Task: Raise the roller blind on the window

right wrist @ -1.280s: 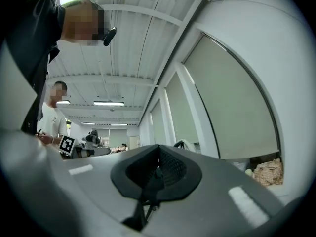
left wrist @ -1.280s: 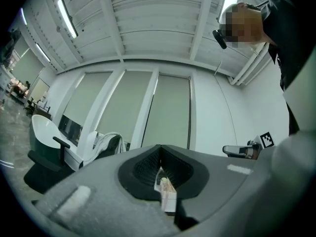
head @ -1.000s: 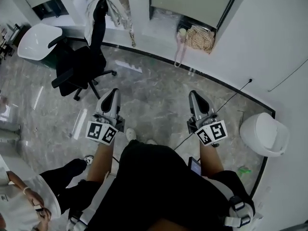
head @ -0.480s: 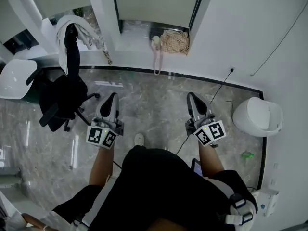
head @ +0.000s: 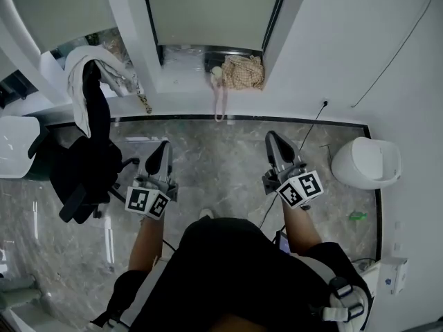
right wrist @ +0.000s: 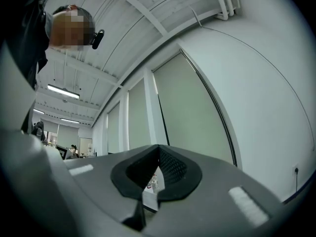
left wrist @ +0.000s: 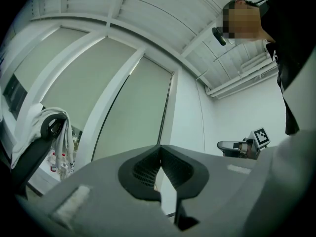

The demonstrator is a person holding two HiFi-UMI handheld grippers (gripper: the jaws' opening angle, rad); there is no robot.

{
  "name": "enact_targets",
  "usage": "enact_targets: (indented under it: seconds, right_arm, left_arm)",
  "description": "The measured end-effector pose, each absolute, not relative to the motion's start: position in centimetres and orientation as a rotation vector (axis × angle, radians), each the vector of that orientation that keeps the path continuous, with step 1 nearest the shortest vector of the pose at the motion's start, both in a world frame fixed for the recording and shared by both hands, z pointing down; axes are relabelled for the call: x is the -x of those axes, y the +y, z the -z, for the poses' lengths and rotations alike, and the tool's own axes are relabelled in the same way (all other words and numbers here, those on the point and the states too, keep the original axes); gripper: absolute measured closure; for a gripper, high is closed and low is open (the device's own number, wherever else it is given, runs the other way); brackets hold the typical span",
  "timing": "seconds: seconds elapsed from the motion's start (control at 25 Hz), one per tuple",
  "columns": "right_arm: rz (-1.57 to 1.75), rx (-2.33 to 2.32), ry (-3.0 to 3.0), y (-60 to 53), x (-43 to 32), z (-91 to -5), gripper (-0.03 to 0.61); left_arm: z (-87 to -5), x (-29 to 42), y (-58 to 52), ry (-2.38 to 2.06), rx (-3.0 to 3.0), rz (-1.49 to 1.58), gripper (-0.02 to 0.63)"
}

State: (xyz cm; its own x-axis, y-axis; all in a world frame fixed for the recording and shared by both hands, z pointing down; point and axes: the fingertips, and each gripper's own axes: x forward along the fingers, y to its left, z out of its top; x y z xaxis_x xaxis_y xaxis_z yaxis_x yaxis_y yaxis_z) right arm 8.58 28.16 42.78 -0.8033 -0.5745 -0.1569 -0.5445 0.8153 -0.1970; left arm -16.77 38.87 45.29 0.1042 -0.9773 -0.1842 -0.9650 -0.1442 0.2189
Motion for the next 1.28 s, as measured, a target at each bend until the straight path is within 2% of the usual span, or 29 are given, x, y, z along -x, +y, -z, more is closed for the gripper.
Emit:
enact_targets:
  seconds: [0.24, 0.56, 1.28]
  right_arm:
    - [0.194, 0.913, 2.795, 27.2, -6.2, -43.0, 0.574]
    - [0.198, 0.965, 2.771, 24.5, -7.7, -43.4, 0.574]
    - [0.179, 0.825, 2.761, 5.6, -7.5, -43.5, 0.574]
  left_arm:
    - [-45.5, 17.2, 34.9, -1.91, -2.368, 0.436, 0.611]
    - [-45.0, 13.3, 29.9, -1.774, -2.475, 0.457, 0.611]
    - [-43.7, 12.2, 12.4, -1.864, -2.5, 0.399, 0.611]
